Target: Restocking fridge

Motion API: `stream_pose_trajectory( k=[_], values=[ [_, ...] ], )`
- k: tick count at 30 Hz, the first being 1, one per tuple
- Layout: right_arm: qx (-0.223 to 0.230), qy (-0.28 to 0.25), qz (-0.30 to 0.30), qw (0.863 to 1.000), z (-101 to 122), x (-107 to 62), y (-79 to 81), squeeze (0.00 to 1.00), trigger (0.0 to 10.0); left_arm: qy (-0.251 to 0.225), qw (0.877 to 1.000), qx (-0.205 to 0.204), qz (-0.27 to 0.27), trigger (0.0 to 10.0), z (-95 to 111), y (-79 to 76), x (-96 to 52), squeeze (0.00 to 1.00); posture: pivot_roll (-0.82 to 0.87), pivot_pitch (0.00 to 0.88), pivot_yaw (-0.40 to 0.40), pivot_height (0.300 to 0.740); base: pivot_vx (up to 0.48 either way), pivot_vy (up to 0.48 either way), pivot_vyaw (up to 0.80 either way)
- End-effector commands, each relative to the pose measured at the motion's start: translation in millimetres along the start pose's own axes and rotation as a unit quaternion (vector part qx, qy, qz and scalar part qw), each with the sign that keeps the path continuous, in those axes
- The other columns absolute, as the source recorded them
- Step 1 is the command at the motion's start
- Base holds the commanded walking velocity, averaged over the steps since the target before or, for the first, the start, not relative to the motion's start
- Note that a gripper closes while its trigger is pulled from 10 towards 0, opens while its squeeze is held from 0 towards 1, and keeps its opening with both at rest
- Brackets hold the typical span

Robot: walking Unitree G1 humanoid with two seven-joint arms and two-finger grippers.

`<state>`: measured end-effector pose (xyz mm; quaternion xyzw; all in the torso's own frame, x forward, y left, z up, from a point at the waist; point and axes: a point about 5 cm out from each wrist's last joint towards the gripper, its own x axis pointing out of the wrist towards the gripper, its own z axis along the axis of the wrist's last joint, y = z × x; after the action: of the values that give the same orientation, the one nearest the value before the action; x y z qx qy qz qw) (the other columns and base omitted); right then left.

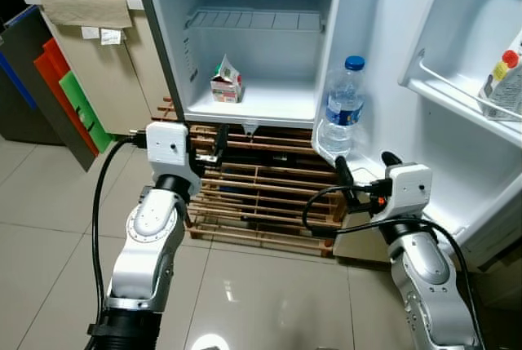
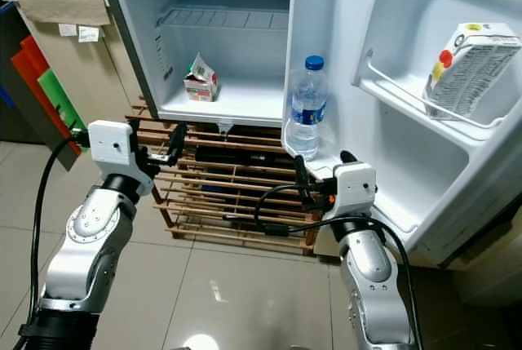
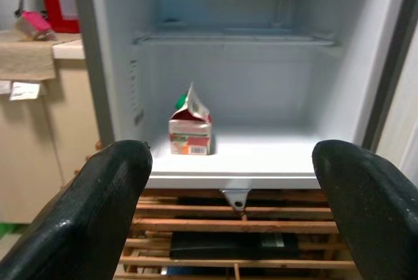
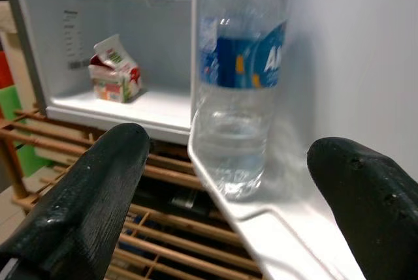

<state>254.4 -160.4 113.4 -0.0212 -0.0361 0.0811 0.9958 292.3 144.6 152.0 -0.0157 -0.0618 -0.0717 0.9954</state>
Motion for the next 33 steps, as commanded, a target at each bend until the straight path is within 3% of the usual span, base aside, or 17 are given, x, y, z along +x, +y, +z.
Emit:
stream_pose_trajectory(
  k=[1, 11, 16, 17, 20, 21, 22, 24, 25, 26, 29, 30, 31, 32, 33],
  values=[
    [-0.002, -0.004, -0.001, 1.000, 2.7, -0.5, -1.4, 0.00, 10.0, -0.007, 1.000, -0.005, -0.002, 10.0, 2.1, -1.9, 0.6, 0.00, -0.14, 0.000, 0.047, 0.740, -0.277, -0.375, 0.00],
    [-0.003, 0.000, 0.002, 1.000, 0.5, -1.6, -1.3, 0.00, 10.0, -0.008, 1.000, -0.007, -0.005, 10.0, 1.9, -2.7, 1.0, 0.00, -0.14, 0.000, 0.046, 0.740, 0.000, 0.000, 0.00],
    [0.000, 0.029, 0.024, 0.999, -10.9, -7.9, 0.4, 0.00, 10.0, 0.007, 1.000, -0.005, -0.002, 10.0, -7.2, 0.4, -2.0, 0.00, -0.14, 0.000, 0.047, 0.740, 0.000, 0.000, 0.00],
    [-0.003, 0.061, 0.041, 0.997, -26.0, -15.6, 0.0, 0.00, 10.0, 0.039, 0.999, -0.004, 0.006, 10.0, -23.9, 6.1, -5.8, 0.00, -0.15, 0.000, 0.047, 0.740, 0.000, 0.000, 0.00],
    [-0.008, 0.093, 0.053, 0.994, -41.7, -24.3, -2.8, 0.00, 10.0, 0.085, 0.996, -0.005, 0.012, 10.0, -47.4, 14.0, -10.4, 0.00, -0.15, 0.000, 0.047, 0.740, 0.000, 0.000, 0.00],
    [-0.008, 0.125, 0.067, 0.990, -54.8, -30.4, -4.7, 0.00, 10.0, 0.142, 0.990, 0.005, 0.020, 10.0, -72.5, 22.0, -14.9, 0.00, -0.15, 0.000, 0.048, 0.740, 0.000, 0.000, 0.00],
    [-0.008, 0.125, 0.067, 0.990, -54.8, -30.4, -4.7, 0.00, 10.0, 0.142, 0.990, 0.005, 0.020, 10.0, -72.5, 22.0, -14.9, 0.00, -0.15, 0.000, 0.048, 0.740, 0.000, 0.000, 0.00],
    [-0.021, 0.162, 0.073, 0.984, -70.6, -35.6, -10.8, 0.00, 10.0, 0.217, 0.976, 0.013, 0.026, 10.0, -106.7, 29.1, -24.6, 0.00, -0.16, 0.000, 0.051, 0.740, 0.000, 0.000, 0.00],
    [-0.021, 0.162, 0.073, 0.984, -70.6, -35.6, -10.8, 0.00, 10.0, 0.217, 0.976, 0.013, 0.026, 10.0, -106.7, 29.1, -24.6, 0.00, -0.16, 0.000, 0.051, 0.740, 0.000, 0.000, 0.00],
    [-0.047, 0.198, 0.065, 0.977, -81.7, -35.6, -19.5, 0.00, 10.0, 0.254, 0.966, 0.012, 0.037, 10.0, -121.2, 31.5, -28.5, 0.00, -0.16, 0.000, 0.051, 0.740, 0.000, 0.000, 0.00],
    [-0.095, 0.238, 0.030, 0.966, -91.9, -35.2, -34.9, 0.00, 10.0, 0.264, 0.963, -0.005, 0.044, 10.0, -125.2, 29.6, -26.5, 0.00, -0.16, 0.000, 0.051, 0.740, 0.000, 0.000, 0.00],
    [-0.141, 0.309, -0.065, 0.938, -106.6, -40.2, -64.5, 0.00, 10.0, 0.268, 0.963, -0.006, 0.026, 10.0, -125.2, 20.8, -21.0, 0.00, -0.18, 0.000, 0.053, 0.740, 0.000, 0.000, 0.00],
    [-0.141, 0.309, -0.065, 0.938, -106.6, -40.2, -64.5, 0.00, 10.0, 0.268, 0.963, -0.006, 0.026, 10.0, -125.2, 20.8, -21.0, 0.00, -0.18, 0.000, 0.053, 0.740, 0.000, 0.000, 0.00],
    [-0.151, 0.343, -0.128, 0.918, -113.6, -45.7, -83.0, 0.00, 10.0, 0.277, 0.961, 0.000, 0.009, 10.0, -127.2, 14.3, -18.8, 0.00, -0.18, 0.000, 0.053, 0.740, 0.000, 0.000, 0.00],
    [-0.162, 0.342, -0.152, 0.913, -112.8, -46.0, -89.4, 0.00, 10.0, 0.281, 0.960, 0.005, 0.007, 10.0, -129.6, 13.6, -18.9, 0.00, -0.18, 0.000, 0.053, 0.740, 0.000, 0.000, 0.00]
  ],
)
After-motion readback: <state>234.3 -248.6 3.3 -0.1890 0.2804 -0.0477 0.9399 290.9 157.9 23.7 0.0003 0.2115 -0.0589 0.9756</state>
